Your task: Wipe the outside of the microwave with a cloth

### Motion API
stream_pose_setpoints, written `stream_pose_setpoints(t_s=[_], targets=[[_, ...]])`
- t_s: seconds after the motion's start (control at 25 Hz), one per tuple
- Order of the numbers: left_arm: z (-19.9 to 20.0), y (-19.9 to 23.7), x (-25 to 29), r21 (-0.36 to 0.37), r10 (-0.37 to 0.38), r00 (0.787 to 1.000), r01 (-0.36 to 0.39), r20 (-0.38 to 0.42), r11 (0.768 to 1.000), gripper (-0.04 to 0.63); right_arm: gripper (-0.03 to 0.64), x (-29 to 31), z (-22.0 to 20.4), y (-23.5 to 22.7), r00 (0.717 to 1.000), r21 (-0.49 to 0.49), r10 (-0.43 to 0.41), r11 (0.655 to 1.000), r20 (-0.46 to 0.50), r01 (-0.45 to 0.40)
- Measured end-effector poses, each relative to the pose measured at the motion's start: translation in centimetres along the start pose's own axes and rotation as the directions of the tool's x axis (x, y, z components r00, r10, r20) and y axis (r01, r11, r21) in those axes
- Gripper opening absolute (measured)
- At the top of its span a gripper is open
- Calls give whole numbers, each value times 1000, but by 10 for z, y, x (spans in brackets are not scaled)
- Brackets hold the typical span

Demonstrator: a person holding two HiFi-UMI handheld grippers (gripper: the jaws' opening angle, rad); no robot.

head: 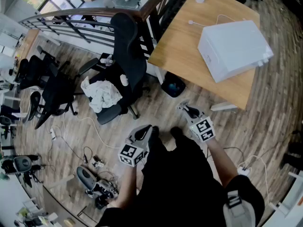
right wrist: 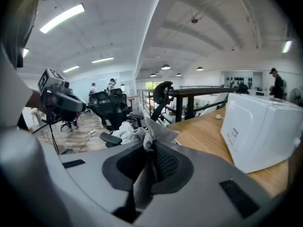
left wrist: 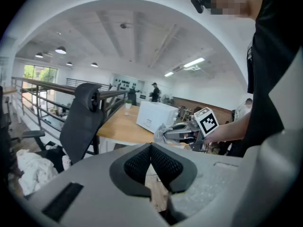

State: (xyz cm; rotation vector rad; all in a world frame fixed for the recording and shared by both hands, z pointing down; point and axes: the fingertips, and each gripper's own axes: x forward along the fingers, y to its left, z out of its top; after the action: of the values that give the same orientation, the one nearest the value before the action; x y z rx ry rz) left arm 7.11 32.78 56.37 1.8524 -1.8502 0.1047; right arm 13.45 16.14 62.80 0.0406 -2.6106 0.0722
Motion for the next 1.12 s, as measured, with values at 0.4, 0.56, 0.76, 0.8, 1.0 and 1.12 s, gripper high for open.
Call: stream_pose_setpoints(t_s=[0.4, 0.56, 0.76, 0.8, 1.0, 1.12], targets=[[45, 49, 12, 217, -317, 947, 321, -55, 922, 0, 29, -41, 34, 18, 916, 183, -395, 907, 62, 379], [42, 47, 8, 228, -387, 919, 393, -73, 891, 0, 31, -56, 24, 35, 871, 226, -490, 854, 44, 469], [24, 39, 6, 210, -429, 895, 446, -123, 870, 0, 32, -67, 4, 43, 836, 271, -548, 806, 8, 526], [24, 38, 7, 211, -435, 892, 452, -123, 867, 0, 32, -69, 2, 41, 831, 279, -556, 798, 2, 533], [28, 40, 15, 195, -438, 887, 460, -145, 867, 0, 32, -71, 0, 26, 810, 294, -587, 772, -16, 564], [42, 38, 31, 196, -426, 895, 446, -135, 874, 0, 32, -73, 2, 13, 815, 300, -579, 772, -30, 560]])
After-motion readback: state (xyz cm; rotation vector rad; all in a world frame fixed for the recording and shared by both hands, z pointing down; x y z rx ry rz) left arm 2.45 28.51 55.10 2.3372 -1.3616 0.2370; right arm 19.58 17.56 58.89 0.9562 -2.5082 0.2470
